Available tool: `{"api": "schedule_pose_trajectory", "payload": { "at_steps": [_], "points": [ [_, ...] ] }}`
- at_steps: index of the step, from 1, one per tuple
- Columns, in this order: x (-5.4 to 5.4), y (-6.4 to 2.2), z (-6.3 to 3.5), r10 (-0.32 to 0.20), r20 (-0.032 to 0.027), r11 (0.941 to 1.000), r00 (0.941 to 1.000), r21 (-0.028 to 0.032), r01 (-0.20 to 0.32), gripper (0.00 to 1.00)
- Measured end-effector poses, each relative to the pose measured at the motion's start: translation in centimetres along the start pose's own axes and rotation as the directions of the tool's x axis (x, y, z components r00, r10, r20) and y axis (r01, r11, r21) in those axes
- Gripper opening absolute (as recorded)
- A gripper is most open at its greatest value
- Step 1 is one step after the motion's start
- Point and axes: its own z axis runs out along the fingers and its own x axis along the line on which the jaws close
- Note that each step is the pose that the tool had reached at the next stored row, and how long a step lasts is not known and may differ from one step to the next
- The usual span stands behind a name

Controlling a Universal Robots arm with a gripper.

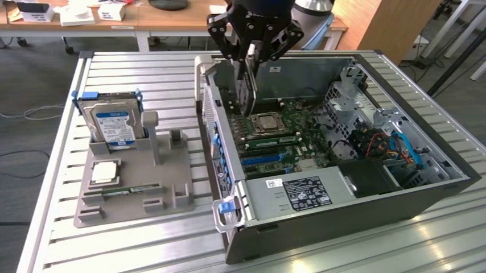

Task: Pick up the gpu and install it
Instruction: 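Pick up the gpu and move the gpu toward the slot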

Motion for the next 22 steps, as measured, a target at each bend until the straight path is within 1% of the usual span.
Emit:
{"api": "schedule_pose_trajectory", "payload": {
  "at_steps": [18,20,22],
  "points": [
    [-8.2,0.61,-0.02,0.000,-0.0003,1.0000,1.0000,-0.0030,0.000,0.27],
    [-9.8,0.74,-0.03,0.000,-0.0003,1.0000,1.0000,-0.0035,0.000,0.27],
    [-10.6,0.79,-0.02,0.000,-0.0002,1.0000,1.0000,-0.0036,0.000,0.27]
  ]
}}
